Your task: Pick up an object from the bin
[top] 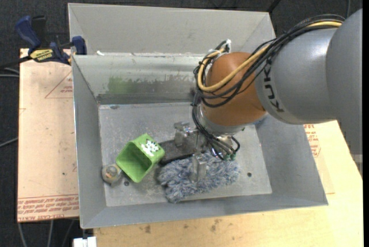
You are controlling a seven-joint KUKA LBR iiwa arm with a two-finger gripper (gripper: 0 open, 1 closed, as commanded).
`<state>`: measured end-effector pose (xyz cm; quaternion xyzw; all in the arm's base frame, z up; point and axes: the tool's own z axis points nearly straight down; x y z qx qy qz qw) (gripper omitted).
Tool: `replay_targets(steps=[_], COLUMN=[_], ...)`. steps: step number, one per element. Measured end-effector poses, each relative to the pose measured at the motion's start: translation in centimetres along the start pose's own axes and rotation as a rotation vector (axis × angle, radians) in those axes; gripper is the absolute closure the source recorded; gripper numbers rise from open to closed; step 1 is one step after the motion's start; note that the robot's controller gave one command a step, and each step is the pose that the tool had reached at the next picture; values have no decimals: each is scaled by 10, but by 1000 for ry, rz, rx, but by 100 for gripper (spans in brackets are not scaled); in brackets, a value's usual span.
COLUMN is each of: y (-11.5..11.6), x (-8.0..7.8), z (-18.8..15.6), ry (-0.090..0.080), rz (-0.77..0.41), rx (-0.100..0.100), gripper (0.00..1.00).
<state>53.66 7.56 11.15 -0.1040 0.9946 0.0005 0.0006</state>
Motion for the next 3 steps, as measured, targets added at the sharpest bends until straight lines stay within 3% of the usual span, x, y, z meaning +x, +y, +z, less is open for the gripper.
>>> replay_targets(steps=[1,2,3], y=[-1,-1,-8], x=[-1,-1,10], z=[32,32,-128], ry=[-23,-23,-5], rz=[84,84,81], rx=[-3,-3,1], gripper=[100,100,100])
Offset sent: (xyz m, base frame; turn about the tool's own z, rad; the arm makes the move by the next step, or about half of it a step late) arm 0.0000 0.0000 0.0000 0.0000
